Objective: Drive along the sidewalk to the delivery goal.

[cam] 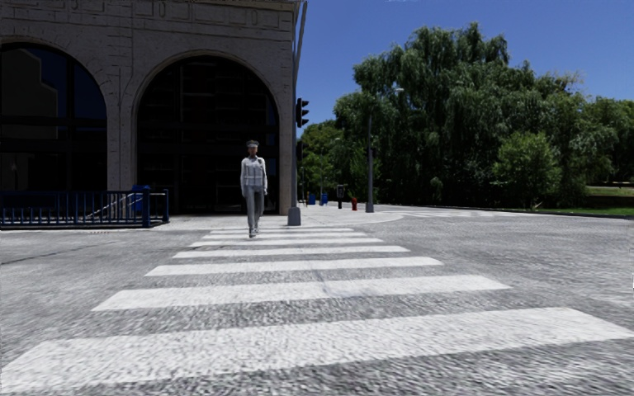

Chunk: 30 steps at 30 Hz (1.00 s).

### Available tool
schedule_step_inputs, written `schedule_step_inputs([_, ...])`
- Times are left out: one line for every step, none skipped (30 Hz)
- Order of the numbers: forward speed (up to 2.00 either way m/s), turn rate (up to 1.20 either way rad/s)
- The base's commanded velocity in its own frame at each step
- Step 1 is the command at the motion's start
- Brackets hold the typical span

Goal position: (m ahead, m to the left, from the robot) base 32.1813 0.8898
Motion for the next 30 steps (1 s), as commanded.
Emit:
schedule_step_inputs([2.00,-1.20])
schedule_step_inputs([2.00,-0.79])
schedule_step_inputs([2.00,-0.79])
schedule_step_inputs([2.00,-0.27])
schedule_step_inputs([2.00,-0.08])
schedule_step_inputs([2.00,-0.01])
schedule_step_inputs([2.00,0.00])
schedule_step_inputs([2.00,0.00])
schedule_step_inputs([2.00,0.00])
schedule_step_inputs([2.00,0.00])
schedule_step_inputs([2.00,0.00])
schedule_step_inputs([2.00,0.00])
schedule_step_inputs([2.00,0.00])
schedule_step_inputs([2.00,0.00])
schedule_step_inputs([2.00,0.00])
schedule_step_inputs([2.00,0.00])
schedule_step_inputs([2.00,0.00])
schedule_step_inputs([2.00,0.00])
schedule_step_inputs([2.00,0.00])
schedule_step_inputs([2.00,0.00])
schedule_step_inputs([2.00,0.00])
schedule_step_inputs([2.00,0.00])
schedule_step_inputs([2.00,0.00])
schedule_step_inputs([2.00,0.00])
schedule_step_inputs([2.00,0.00])
schedule_step_inputs([2.00,0.00])
schedule_step_inputs([2.00,0.00])
schedule_step_inputs([2.00,0.00])
schedule_step_inputs([2.00,0.00])
schedule_step_inputs([2.00,0.00])
